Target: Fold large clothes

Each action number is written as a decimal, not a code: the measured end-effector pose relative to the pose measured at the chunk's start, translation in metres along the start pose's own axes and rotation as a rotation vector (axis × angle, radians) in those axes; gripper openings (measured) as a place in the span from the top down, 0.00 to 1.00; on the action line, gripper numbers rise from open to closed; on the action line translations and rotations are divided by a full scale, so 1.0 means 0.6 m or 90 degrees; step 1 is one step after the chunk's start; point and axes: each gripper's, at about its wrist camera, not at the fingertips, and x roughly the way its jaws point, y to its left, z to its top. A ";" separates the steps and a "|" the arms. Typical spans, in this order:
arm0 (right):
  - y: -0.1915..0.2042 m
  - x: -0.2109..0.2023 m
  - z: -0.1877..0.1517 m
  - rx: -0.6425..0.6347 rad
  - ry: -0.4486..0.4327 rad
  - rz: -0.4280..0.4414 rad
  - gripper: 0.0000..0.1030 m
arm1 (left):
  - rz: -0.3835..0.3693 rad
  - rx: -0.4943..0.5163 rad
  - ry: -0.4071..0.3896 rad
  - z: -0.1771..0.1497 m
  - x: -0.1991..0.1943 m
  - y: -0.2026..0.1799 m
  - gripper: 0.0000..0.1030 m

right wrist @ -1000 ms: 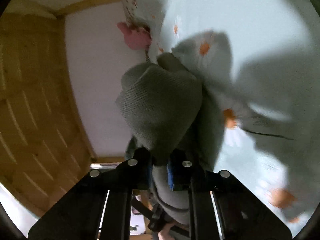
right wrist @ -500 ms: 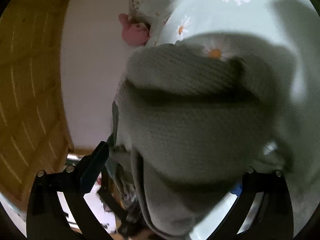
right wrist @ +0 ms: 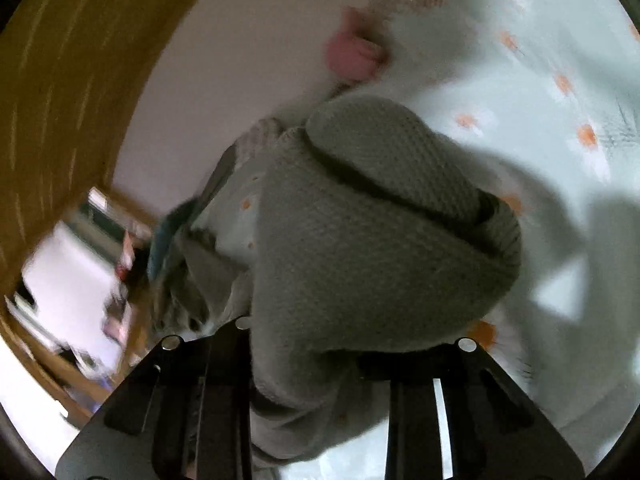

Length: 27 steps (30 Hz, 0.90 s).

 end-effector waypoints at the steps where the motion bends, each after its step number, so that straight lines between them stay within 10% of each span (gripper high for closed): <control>1: 0.033 0.001 -0.004 -0.042 -0.010 -0.010 0.74 | 0.001 0.001 0.003 0.003 0.001 0.000 0.04; 7: 0.163 0.001 -0.028 -0.206 -0.019 -0.020 0.74 | 0.014 -0.023 0.015 0.027 -0.044 0.013 0.04; 9: 0.199 -0.017 -0.053 -0.255 -0.023 -0.025 0.74 | 0.121 -0.041 -0.096 0.017 -0.113 0.046 0.04; 11: 0.231 -0.017 -0.061 -0.289 -0.027 -0.028 0.74 | 0.215 -0.041 -0.089 0.009 -0.096 0.081 0.05; 13: 0.253 -0.029 -0.070 -0.319 -0.037 -0.026 0.74 | 0.135 -0.051 0.052 -0.016 0.003 0.115 0.04; 14: 0.271 -0.032 -0.072 -0.330 -0.040 -0.020 0.74 | 0.072 -0.125 0.012 -0.032 0.009 0.142 0.04; 20: 0.422 -0.029 -0.194 -0.595 -0.048 -0.039 0.74 | 0.045 -0.108 0.053 -0.022 -0.004 0.151 0.04; 24: 0.469 -0.011 -0.267 -0.668 -0.023 -0.024 0.74 | 0.232 -0.148 -0.103 -0.007 -0.129 0.251 0.05; 27: 0.497 0.014 -0.307 -0.687 -0.007 -0.015 0.74 | 0.124 -0.184 0.074 -0.032 -0.042 0.323 0.05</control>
